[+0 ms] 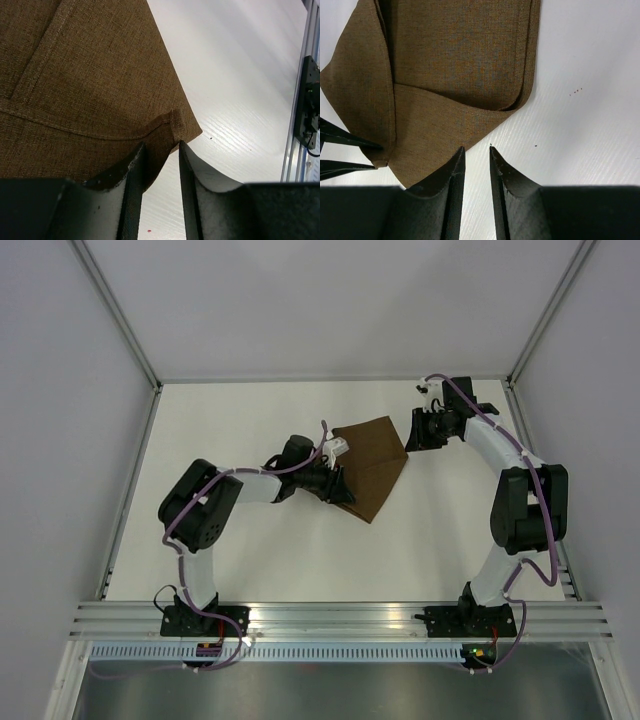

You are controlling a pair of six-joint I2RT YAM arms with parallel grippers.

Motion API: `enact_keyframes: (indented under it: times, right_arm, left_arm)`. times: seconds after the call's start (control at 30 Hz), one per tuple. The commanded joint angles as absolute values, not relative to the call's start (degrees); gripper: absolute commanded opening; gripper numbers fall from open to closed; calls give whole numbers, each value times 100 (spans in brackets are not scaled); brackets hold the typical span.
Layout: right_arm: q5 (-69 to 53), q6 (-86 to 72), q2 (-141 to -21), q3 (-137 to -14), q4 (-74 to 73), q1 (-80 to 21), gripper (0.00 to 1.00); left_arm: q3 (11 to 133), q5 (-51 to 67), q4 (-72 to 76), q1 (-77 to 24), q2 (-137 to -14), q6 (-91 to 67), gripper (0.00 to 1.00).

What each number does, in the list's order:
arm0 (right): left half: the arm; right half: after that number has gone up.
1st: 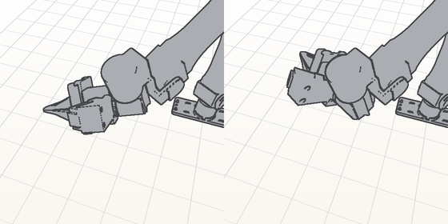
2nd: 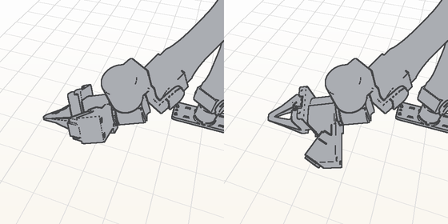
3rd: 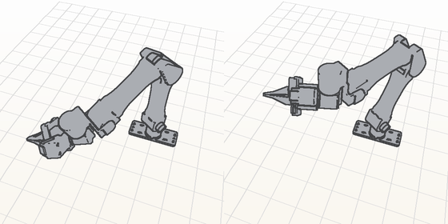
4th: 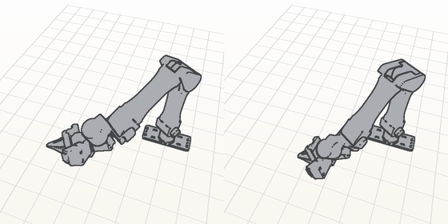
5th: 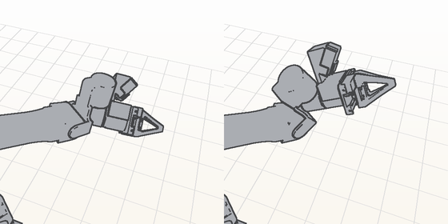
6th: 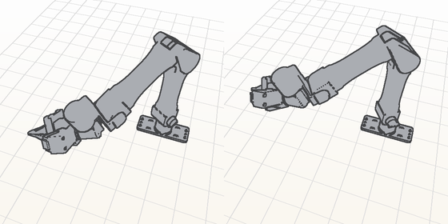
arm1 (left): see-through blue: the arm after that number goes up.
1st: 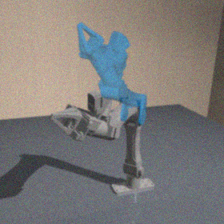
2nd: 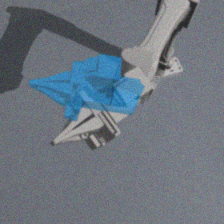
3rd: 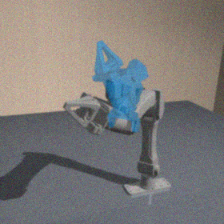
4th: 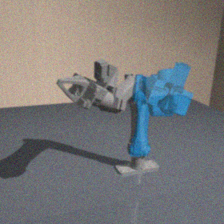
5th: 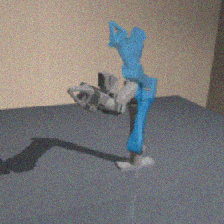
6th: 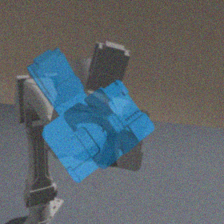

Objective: Fold the napkin, place the utensils inside, and roll it up
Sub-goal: Fold the napkin

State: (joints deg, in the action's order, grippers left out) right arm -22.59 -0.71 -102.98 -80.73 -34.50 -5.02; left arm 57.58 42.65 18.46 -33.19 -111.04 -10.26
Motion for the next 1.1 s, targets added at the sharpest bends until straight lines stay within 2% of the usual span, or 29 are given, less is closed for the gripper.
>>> enact_keyframes:
  times: [0.0, 0.33, 0.6, 0.83, 0.93, 1.03, 1.07]
  right_arm:
    - [-2171, -70, -10318, -8262, -3481, -536, 32]
    - [-2153, -53, -10327, -8279, -3489, -571, 32]
    - [-2145, -53, -10327, -8297, -3516, -606, 32]
    - [-2092, -53, -10345, -8315, -3542, -659, 32]
    - [-2013, -53, -10301, -8253, -3533, -668, 32]
    - [-1802, -44, -10187, -8095, -3516, -668, 32]
    - [-1732, -53, -10178, -8034, -3524, -668, 32]
  left_arm:
    - [5924, 4087, 1916, -3419, -11197, -721, 40]
    - [5942, 3920, 1872, -3656, -11312, -650, 47]
    - [5924, 3841, 2039, -3718, -11312, -773, 49]
    - [6003, 3586, 2417, -3700, -10838, -1221, 50]
    - [6073, 3314, 2452, -3639, -10470, -1388, 50]
    - [6152, 2367, 2059, -3481, -10048, -1468, 51]
    - [6126, 1686, 1961, -3428, -9942, -1503, 52]
